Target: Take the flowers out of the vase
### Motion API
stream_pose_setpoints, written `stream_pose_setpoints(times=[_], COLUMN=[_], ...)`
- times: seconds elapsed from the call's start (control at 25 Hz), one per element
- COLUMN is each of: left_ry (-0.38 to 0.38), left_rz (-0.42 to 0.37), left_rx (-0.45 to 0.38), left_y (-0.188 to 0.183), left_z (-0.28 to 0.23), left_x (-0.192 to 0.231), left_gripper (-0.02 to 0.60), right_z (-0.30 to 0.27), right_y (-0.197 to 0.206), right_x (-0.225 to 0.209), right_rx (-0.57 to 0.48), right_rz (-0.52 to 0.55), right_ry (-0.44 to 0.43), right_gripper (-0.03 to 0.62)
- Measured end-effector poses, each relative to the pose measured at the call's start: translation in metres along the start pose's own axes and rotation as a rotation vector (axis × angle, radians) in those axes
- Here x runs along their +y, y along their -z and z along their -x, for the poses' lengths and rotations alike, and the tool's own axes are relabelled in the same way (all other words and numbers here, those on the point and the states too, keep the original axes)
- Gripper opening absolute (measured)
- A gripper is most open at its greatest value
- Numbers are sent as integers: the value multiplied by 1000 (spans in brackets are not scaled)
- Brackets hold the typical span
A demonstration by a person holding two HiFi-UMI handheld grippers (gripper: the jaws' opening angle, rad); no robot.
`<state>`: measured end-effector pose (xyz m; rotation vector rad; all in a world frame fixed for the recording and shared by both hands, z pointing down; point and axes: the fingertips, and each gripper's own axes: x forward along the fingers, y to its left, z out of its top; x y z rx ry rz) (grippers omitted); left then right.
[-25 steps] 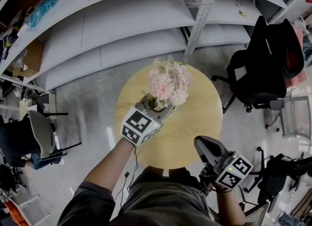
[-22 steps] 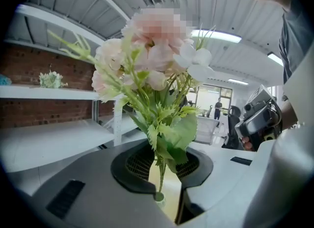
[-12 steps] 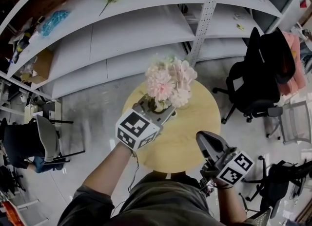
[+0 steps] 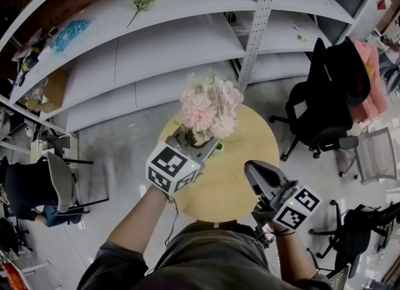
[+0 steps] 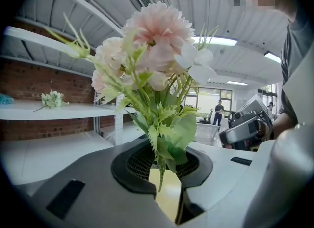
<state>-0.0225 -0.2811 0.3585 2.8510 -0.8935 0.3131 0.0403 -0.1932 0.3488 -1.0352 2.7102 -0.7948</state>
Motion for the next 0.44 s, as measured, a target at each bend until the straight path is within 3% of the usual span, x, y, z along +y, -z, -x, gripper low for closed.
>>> stream_pose_setpoints(times=[0.44], left_ry=[-2], left_rz=[6], left_rx=[-2], left_y=[1], left_z=[3], left_x=[-3], left_gripper=[84], right_z=[-4], right_y=[3], right_x=[6], right_rx=[12], right_rz=[5], right_ry=[-11], right_gripper=[15])
